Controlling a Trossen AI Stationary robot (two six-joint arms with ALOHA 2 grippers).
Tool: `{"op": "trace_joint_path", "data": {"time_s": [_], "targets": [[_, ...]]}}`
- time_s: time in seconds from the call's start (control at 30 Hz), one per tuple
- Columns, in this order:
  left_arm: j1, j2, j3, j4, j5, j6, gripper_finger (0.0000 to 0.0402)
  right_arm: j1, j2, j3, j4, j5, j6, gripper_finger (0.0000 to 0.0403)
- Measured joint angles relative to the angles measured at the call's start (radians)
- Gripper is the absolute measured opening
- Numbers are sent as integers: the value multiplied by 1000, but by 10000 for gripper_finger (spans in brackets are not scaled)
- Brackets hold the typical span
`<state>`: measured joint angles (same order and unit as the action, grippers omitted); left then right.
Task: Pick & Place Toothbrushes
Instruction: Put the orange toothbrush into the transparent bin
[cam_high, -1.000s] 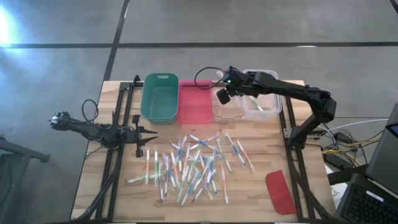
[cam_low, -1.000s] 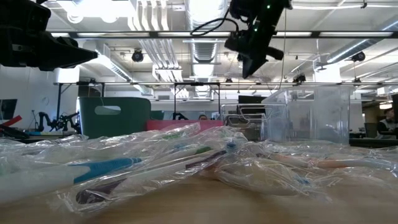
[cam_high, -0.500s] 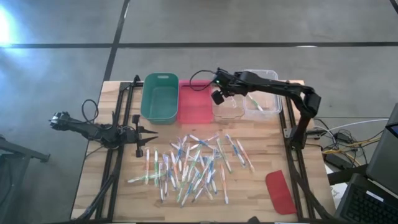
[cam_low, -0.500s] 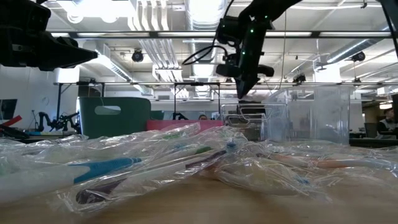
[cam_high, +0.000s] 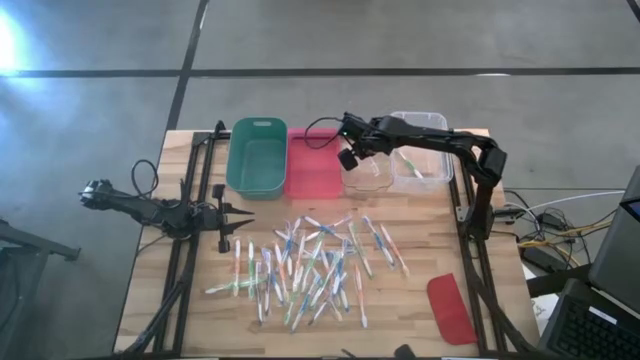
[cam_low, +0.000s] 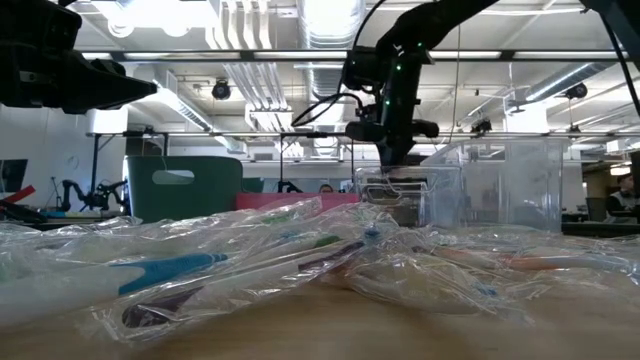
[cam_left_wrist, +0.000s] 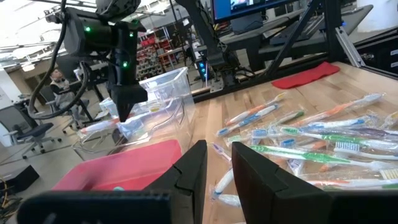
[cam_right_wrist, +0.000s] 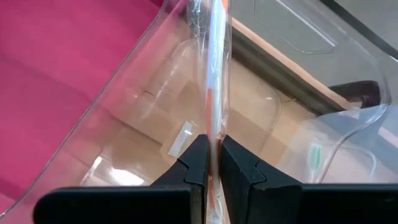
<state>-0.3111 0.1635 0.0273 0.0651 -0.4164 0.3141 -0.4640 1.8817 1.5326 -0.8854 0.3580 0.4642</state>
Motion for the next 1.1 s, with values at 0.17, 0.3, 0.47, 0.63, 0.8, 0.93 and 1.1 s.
{"op": "trace_joint_path", "data": {"time_s": [0.17,0.3,0.47,0.63,0.8,0.93,1.1], "targets": [[0,0,0,0,0,0,81,1,27,0,0,0,0,22],[0,0,0,0,0,0,81,1,65,0,1,0,0,22],[0,0,0,0,0,0,81,1,117,1,-2,14,-9,22],[0,0,0,0,0,0,81,1,130,3,-4,19,-18,22],[0,0,0,0,0,0,81,1,104,-1,-6,-4,-5,26],[0,0,0,0,0,0,81,2,89,-2,-8,-16,4,40],[0,0,0,0,0,0,81,3,87,-2,-17,-44,3,68]]}}
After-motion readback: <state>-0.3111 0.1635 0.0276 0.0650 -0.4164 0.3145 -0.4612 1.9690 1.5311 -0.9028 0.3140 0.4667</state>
